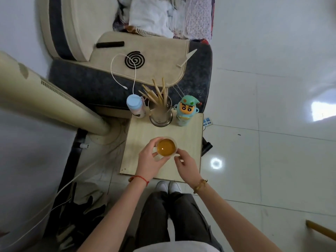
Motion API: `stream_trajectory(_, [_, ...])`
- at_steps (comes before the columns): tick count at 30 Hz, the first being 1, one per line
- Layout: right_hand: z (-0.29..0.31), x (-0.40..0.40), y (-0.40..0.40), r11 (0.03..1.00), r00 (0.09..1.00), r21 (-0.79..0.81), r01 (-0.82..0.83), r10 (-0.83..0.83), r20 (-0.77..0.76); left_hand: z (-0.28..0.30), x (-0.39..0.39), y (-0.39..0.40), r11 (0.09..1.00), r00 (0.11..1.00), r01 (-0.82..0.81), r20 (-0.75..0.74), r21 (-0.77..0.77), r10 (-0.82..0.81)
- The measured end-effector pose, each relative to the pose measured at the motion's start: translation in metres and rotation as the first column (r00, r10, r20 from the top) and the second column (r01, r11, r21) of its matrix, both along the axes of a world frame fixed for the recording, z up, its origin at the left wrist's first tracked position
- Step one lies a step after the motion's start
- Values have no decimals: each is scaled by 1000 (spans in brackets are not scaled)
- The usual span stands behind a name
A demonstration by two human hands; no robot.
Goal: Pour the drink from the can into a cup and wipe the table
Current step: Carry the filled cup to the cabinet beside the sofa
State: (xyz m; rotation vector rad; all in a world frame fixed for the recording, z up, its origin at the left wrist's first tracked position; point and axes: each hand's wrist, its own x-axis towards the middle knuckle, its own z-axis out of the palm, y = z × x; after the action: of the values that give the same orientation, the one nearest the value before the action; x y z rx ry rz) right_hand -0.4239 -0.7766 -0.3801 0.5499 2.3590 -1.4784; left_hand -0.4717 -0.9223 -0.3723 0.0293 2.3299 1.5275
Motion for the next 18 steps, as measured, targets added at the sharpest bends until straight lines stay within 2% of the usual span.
stream_trajectory(9, [-112, -11, -7, 999, 998, 27, -43, 41, 48, -125, -7, -3, 999, 997, -36, 72, -2, 36])
stream_trajectory(18, [-164, -3, -12, 996, 996, 54, -66, 63, 63, -173, 2, -4, 999, 996, -21, 87, -24, 23])
